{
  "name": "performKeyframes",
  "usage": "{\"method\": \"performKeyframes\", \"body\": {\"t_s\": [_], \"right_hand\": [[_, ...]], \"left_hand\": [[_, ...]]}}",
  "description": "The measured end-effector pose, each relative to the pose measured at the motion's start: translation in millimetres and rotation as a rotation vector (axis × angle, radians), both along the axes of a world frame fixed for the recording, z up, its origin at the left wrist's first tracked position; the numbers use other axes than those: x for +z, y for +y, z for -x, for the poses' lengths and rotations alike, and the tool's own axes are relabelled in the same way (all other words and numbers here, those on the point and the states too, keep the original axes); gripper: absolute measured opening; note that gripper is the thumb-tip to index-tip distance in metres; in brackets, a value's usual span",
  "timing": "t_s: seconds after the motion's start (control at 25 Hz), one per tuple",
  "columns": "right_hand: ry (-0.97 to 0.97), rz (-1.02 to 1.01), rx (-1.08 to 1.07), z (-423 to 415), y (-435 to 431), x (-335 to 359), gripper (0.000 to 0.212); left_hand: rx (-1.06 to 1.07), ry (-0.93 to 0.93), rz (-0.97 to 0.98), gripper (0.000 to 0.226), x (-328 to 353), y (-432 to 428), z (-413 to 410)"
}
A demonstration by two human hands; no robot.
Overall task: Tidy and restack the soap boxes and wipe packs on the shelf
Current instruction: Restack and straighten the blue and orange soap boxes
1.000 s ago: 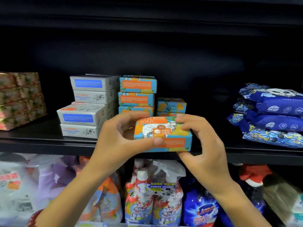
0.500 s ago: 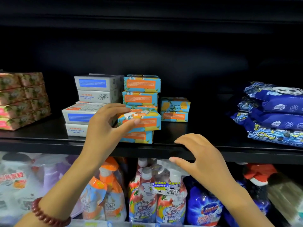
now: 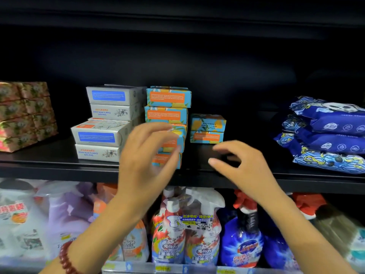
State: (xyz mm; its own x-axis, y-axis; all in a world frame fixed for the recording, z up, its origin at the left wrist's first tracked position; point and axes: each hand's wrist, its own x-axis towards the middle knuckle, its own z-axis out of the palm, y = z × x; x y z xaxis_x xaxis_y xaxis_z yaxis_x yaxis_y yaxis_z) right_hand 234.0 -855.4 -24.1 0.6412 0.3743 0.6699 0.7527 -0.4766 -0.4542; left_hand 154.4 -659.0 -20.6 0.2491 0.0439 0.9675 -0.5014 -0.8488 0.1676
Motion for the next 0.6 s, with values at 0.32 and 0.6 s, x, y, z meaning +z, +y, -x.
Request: {"method": "performKeyframes", "body": {"t_s": [0.32, 0.6], "right_hand": [[-0.022, 0.368, -0.286, -74.8, 32.3, 39.1, 0.059], [-0.321, 0.568, -0.569, -75.8, 41.5, 36.3, 0.051]], "left_hand": [[-0.024, 0.353, -0.286, 0.023, -34.8, -45.7, -28.2], [-0.048, 0.392, -0.260, 0.023, -39.2, -41.3, -32.4]]}}
